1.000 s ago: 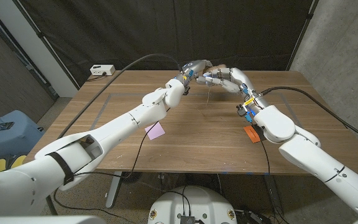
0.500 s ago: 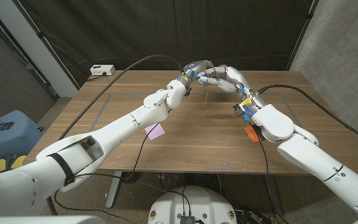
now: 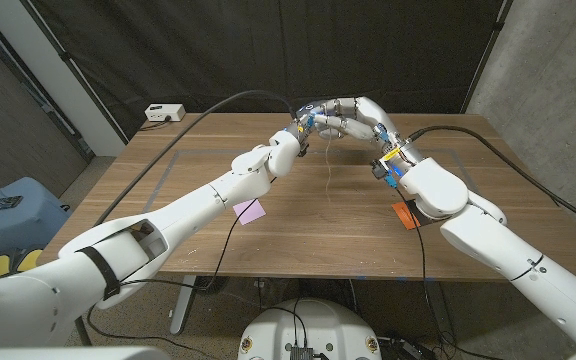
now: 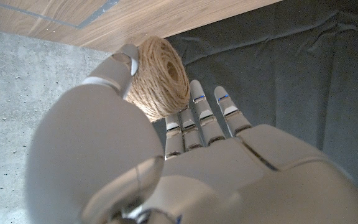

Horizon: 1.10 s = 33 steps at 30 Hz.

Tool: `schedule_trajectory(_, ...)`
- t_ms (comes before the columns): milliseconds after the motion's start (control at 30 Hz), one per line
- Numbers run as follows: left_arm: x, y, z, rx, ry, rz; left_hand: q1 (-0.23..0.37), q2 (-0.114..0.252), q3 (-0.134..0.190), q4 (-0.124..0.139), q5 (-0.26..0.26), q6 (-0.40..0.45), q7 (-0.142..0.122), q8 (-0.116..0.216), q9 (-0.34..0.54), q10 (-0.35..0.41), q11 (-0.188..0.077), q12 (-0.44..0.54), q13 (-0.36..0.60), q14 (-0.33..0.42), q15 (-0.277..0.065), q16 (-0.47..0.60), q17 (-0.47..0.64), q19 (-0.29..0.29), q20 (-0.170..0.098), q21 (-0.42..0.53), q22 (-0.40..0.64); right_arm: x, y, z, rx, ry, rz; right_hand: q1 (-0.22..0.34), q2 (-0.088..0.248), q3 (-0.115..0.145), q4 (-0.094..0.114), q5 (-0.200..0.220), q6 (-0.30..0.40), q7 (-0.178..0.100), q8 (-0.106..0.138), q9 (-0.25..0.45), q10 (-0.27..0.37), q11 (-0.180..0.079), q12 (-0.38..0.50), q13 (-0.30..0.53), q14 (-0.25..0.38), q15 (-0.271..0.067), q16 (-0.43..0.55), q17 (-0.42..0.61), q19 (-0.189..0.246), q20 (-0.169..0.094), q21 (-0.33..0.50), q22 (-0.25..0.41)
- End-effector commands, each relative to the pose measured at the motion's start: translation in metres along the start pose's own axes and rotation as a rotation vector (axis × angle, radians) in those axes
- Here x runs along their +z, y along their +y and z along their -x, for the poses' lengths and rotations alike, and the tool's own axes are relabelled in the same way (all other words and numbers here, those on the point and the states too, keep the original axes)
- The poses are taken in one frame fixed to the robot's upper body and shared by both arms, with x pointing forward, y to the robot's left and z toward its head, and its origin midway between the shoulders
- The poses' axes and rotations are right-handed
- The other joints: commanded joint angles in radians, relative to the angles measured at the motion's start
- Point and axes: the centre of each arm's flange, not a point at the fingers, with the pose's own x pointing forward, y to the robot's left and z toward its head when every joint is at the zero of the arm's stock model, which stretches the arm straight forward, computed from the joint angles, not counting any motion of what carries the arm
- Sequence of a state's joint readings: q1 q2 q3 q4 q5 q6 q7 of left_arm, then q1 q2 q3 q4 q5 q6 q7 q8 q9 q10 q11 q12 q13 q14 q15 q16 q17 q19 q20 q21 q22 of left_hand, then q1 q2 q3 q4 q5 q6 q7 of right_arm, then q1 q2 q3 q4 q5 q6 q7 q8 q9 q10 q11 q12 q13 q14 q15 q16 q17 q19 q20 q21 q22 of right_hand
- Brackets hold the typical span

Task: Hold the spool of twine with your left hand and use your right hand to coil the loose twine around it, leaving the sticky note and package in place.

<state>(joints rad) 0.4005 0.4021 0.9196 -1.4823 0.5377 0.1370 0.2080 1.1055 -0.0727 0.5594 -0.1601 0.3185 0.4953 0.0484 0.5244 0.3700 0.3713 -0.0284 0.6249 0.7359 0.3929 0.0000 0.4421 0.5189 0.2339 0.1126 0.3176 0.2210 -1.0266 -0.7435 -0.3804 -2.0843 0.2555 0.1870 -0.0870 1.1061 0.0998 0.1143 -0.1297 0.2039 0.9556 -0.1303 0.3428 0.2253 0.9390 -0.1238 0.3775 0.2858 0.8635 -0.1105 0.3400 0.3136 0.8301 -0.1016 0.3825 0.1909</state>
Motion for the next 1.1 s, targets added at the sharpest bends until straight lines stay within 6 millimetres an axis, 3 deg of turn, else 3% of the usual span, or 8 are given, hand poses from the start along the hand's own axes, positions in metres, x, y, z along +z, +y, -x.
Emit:
schedule_trajectory(33,-0.002,-0.004,0.0,-0.022,-0.016,0.004,0.045,0.101,-0.006,-0.001,0.007,0.03,0.003,0.008,0.029,-0.002,-0.002,0.005,0.003,0.001,-0.001,0.001,0.003,-0.003,-0.005,0.008,0.002,0.008,-0.004,-0.016,0.013,-0.033,-0.004,0.005,0.006,-0.003,0.001,0.003,0.003,0.002,-0.005,0.006,-0.001,0.0,-0.002,0.004,0.01,-0.12,-0.005,0.002,0.009,-0.087,0.006,0.002)
schedule_trajectory(1100,0.012,-0.029,0.02,-0.12,-0.081,0.016,0.045,0.104,-0.014,0.0,0.016,0.036,0.0,0.009,0.03,-0.002,-0.004,0.006,0.002,0.002,0.0,-0.005,0.001,-0.004,-0.006,0.009,0.001,0.003,-0.03,-0.026,-0.011,-0.023,0.046,0.004,0.014,-0.005,0.001,0.002,0.006,0.006,-0.01,0.007,0.0,0.002,-0.005,0.009,0.014,-0.118,-0.009,0.009,0.007,-0.083,0.01,0.002)
